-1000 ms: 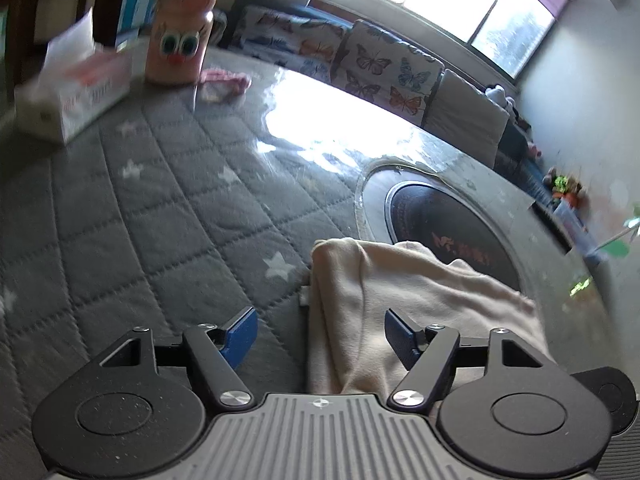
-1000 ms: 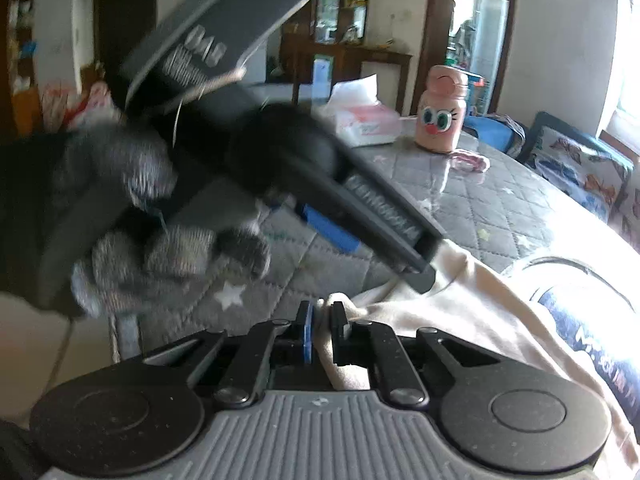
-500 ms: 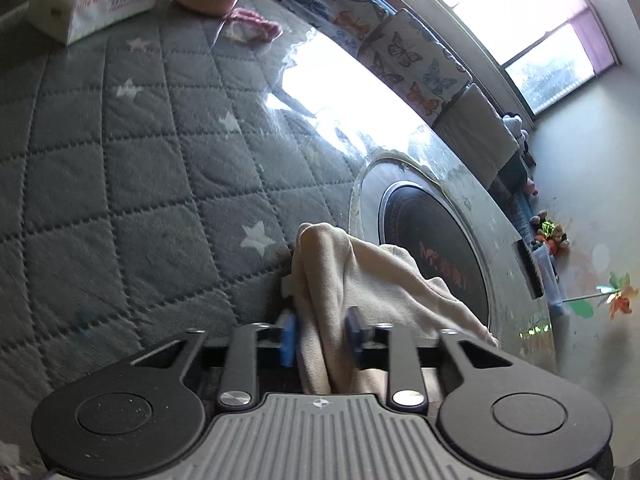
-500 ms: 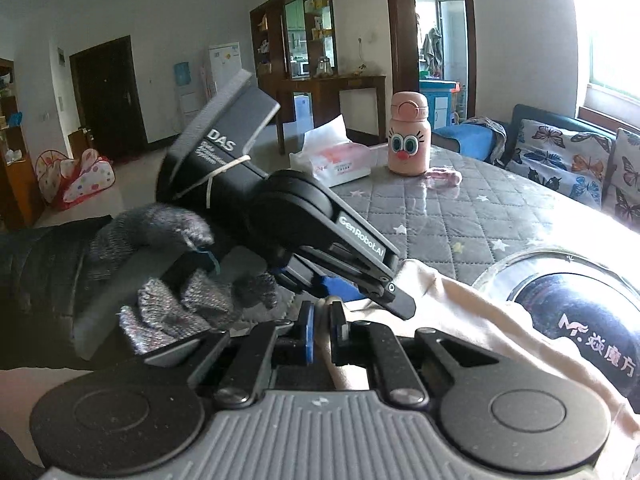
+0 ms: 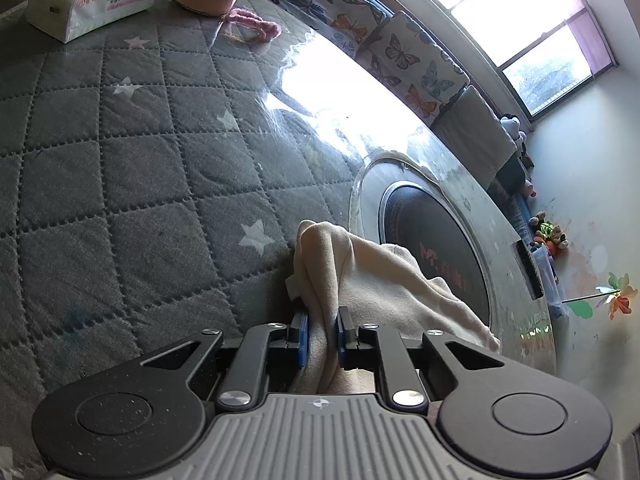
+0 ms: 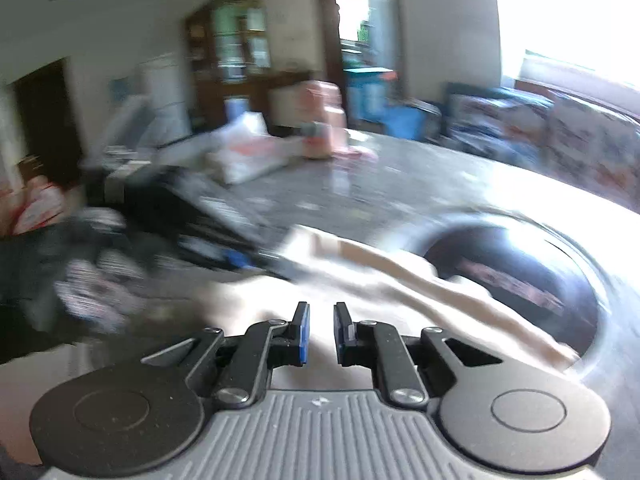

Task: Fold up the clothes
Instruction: 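Grasp the folded edge with the left gripper while the right gripper grasps the opposite edge, then lift the sweatshirt with both grippers and fold it over onto itself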

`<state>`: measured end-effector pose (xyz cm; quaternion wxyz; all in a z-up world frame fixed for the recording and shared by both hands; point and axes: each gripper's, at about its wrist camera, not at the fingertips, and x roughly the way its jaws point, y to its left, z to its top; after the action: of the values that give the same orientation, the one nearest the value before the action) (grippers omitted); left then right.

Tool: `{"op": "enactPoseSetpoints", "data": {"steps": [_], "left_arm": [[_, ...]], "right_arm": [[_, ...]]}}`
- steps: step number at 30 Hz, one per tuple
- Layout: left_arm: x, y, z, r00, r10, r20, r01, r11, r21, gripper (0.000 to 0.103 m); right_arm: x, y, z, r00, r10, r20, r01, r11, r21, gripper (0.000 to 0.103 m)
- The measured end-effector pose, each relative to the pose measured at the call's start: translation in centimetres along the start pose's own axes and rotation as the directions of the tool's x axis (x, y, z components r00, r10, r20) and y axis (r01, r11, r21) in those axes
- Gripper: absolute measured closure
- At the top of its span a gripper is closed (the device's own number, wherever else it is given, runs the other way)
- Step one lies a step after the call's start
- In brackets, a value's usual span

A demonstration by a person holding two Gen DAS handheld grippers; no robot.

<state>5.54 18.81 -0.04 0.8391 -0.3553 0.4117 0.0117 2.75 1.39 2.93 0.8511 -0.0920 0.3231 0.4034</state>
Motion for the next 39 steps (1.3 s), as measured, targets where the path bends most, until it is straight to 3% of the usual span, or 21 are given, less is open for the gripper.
{"op": "enactPoseSetpoints", "data": {"steps": [5,9,12,15,22,25,30,39], "left_arm": [[0.1,-0.1,0.0,1.0,0.004,0.001,-0.004,1.0,0.008,0.088],[0.1,-0.3,-0.1,1.0,0.009,0.001,-0.009,1.0,0.015,0.088],[0.2,-0.4,0.0,1.0,0.014,0.001,-0.014,1.0,0.023,0.088],[0.3,-0.7,-0.1,1.0,0.022,0.004,-0.022,0.999,0.035,0.088],[0.5,-1.1,-0.2,0.999,0.039,0.011,-0.04,0.997,0.063,0.088],[0.5,-1.8,-0.4,0.998,0.06,0.024,-0.062,0.993,0.096,0.088],[0.2,-3.1,-0.9,0.993,0.092,0.068,-0.102,0.979,0.174,0.088],[-0.9,-5.0,-1.8,0.979,0.116,0.167,-0.165,0.935,0.314,0.091]], "right_arm": [[-0.8,-4.5,-1.3,0.991,-0.129,-0.027,0.131,0.986,0.099,0.091],[-1.1,-7.5,-2.3,0.983,-0.178,-0.04,0.183,0.969,0.166,0.09],[-1.5,-9.2,-2.5,0.979,-0.203,-0.033,0.205,0.955,0.216,0.088],[-1.7,-10.7,-2.7,0.975,-0.219,-0.033,0.22,0.936,0.276,0.077],[-0.6,-12.3,-3.1,0.974,-0.219,-0.058,0.225,0.909,0.351,0.072],[-0.3,-12.3,-3.0,0.978,-0.201,-0.059,0.209,0.909,0.359,0.073],[0.1,-11.9,-2.5,0.98,-0.192,-0.057,0.2,0.91,0.363,0.092],[-1.3,-10.6,-1.2,0.981,-0.196,0.001,0.183,0.92,0.348,0.094]]}}
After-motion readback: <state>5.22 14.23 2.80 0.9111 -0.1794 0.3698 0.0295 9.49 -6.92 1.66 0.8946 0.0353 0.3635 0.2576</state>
